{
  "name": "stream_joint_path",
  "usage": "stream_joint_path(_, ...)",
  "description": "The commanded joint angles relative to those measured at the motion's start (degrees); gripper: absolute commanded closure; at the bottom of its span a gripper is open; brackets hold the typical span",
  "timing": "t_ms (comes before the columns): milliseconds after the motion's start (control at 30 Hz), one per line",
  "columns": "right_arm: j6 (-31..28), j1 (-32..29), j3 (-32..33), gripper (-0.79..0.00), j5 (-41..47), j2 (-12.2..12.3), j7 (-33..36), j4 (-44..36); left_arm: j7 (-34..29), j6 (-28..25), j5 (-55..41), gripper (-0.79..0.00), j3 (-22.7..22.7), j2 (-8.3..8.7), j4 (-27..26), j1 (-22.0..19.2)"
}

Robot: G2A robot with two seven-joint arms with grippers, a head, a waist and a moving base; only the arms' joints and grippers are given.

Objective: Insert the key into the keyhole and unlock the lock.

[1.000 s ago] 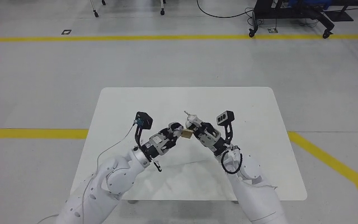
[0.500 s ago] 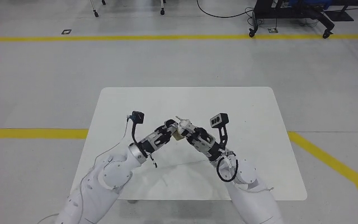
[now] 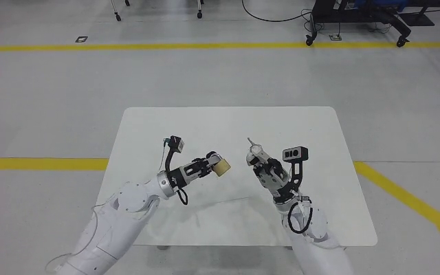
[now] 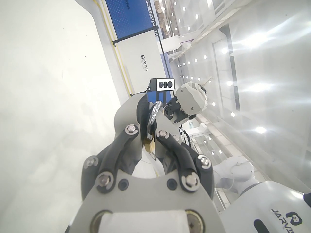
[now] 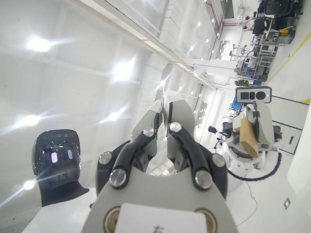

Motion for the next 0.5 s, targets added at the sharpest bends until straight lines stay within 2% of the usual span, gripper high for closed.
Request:
stream_joint_path(0,0.0,0.0,0.0,0.0,0.0,0.0,-0.01,0.0,-0.07,0.0,-0.02,0.0,0.0,0.0,0.0,0.0)
stream_joint_path(33,0.0,0.0,0.0,0.0,0.0,0.0,-0.01,0.0,-0.07,0.0,-0.02,0.0,0.0,0.0,0.0,0.0)
stream_joint_path(133,0.0,0.0,0.0,0.0,0.0,0.0,-0.01,0.0,-5.0,5.06,-13.34,0.0,-0.29,-0.47,-0.59,1.34)
stream_joint_path(233,-0.63,-1.53,-0.3,0.0,-4.32,0.07,-1.7,-1.96,-13.08,14.11,-28.79,0.0,-0.97,-1.14,4.0,0.23)
stream_joint_path(300,0.48,-2.62,-0.82,0.0,-7.39,0.14,-2.58,-3.52,-15.66,17.92,-31.58,0.0,-0.47,-1.61,7.32,-1.61)
stream_joint_path(467,5.75,-4.88,-0.11,0.0,-19.31,0.77,-5.52,-6.97,-15.14,19.32,-32.58,0.0,0.83,-2.93,13.48,-5.0)
